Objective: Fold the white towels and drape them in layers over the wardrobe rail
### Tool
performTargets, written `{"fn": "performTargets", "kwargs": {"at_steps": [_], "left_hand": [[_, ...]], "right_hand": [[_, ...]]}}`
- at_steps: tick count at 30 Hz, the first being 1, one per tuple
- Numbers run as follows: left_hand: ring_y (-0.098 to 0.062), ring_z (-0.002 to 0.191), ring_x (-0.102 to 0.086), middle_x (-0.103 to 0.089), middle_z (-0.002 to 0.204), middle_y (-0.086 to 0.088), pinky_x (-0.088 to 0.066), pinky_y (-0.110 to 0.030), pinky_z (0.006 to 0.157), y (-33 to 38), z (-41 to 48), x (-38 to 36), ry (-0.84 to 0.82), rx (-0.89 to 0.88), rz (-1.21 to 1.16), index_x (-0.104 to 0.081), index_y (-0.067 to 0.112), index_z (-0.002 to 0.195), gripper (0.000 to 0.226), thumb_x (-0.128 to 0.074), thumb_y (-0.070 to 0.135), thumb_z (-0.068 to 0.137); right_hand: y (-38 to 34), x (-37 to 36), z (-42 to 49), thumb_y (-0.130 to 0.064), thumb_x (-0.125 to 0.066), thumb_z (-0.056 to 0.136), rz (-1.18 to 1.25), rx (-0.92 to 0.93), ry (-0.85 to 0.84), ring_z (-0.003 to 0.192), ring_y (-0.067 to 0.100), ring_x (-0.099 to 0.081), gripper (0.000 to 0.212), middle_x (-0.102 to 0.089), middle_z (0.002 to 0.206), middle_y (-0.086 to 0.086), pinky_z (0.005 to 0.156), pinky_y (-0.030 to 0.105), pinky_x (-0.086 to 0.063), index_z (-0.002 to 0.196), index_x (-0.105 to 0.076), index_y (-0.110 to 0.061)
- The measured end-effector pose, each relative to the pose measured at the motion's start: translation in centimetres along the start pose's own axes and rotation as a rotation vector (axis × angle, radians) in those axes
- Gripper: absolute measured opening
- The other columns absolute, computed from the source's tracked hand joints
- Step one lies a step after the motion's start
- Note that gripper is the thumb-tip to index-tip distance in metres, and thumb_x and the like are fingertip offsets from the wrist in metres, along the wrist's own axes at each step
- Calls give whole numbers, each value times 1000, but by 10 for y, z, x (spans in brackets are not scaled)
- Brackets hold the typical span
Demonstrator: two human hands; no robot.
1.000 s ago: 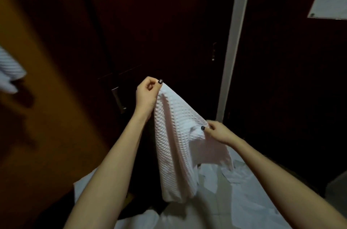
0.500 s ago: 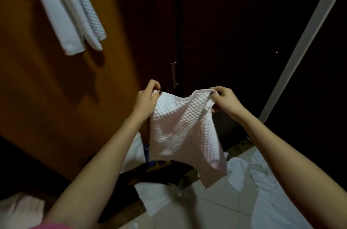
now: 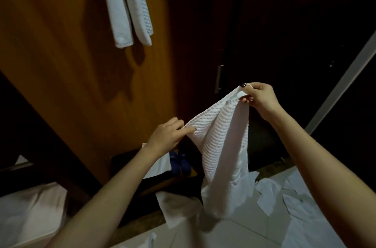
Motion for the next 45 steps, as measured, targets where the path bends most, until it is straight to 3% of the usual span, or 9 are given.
{"fn": "performTargets", "kwargs": {"at_steps": [3,5,9,14,18,25,29,32,45], "left_hand": [[-15,83,-50,-60,86,3,-44,-27,52,-5,3,-3,-45,147,-77,-71,22,100,23,-69,8,82],[-16,103,-53,-59,113,3,-52,-37,77,-2,11,-7,-141,267,-293,-72,24,107,18,-64,20,91],[-16,146,-18,-19,157,10,-22,-36,112,12,37,-9,-242,385,-655,-65,40,117,27,-65,33,91],[-14,138,-31,-31,150,11,-29,-33,111,34,70,-11,-265,451,-853,-53,45,131,47,-67,45,86],[-11,107,-50,-43,121,14,-48,-39,92,33,74,-15,-255,498,-849,-54,42,114,38,-71,49,80],[-16,91,-50,-43,107,5,-46,-37,75,23,47,-37,-511,425,-488,-56,27,97,23,-61,48,89],[-19,85,-51,-49,94,-1,-47,-40,76,1,27,-39,-502,493,-551,-57,20,83,22,-59,41,90],[-29,82,-51,-50,90,-12,-37,-36,67,-15,14,-35,-518,523,-569,-53,4,77,33,-60,33,93],[-6,61,-53,-58,71,-2,-40,-19,57,-46,-1,-8,-37,986,-1161,-64,-1,78,16,-71,12,85]], "right_hand": [[-3,-5,-5,-12,-59,96,-31,-12,-82,53,7,-56,17,-63,67,5,57,20,-49,87,-68,0],[-5,-7,-7,-12,-59,96,-67,-23,-137,55,10,-51,18,-60,70,10,57,22,-45,92,-68,3],[-11,-11,-11,-10,-60,94,-155,-61,-258,59,11,-52,14,-61,69,7,58,22,-44,93,-70,-1],[-11,-17,-13,-10,-58,95,-163,-57,-258,58,6,-57,14,-66,68,0,57,19,-46,91,-70,-6],[-8,-22,-12,-13,-59,96,-138,-50,-229,59,8,-57,17,-65,71,4,58,20,-47,94,-69,0],[-7,-35,-11,-11,-61,95,-139,-34,-145,58,8,-58,14,-65,67,3,56,19,-47,85,-69,-6],[-4,-39,-8,-7,-60,93,-254,-19,-111,67,22,-55,15,-61,76,18,61,28,-46,89,-69,4],[2,-38,-8,-6,-58,94,-284,-32,-77,59,11,-54,14,-60,76,14,55,20,-45,93,-67,4],[-3,-18,-14,-3,-44,96,-718,54,-125,55,10,-47,29,-57,65,1,58,23,-39,87,-72,-8]]}}
Point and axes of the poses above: each hand's wrist, its own z-axis towards the middle knuckle, its own x-axis out of the back of the hand, y = z × x, the point moved 4 cm from there along z, towards the middle knuckle
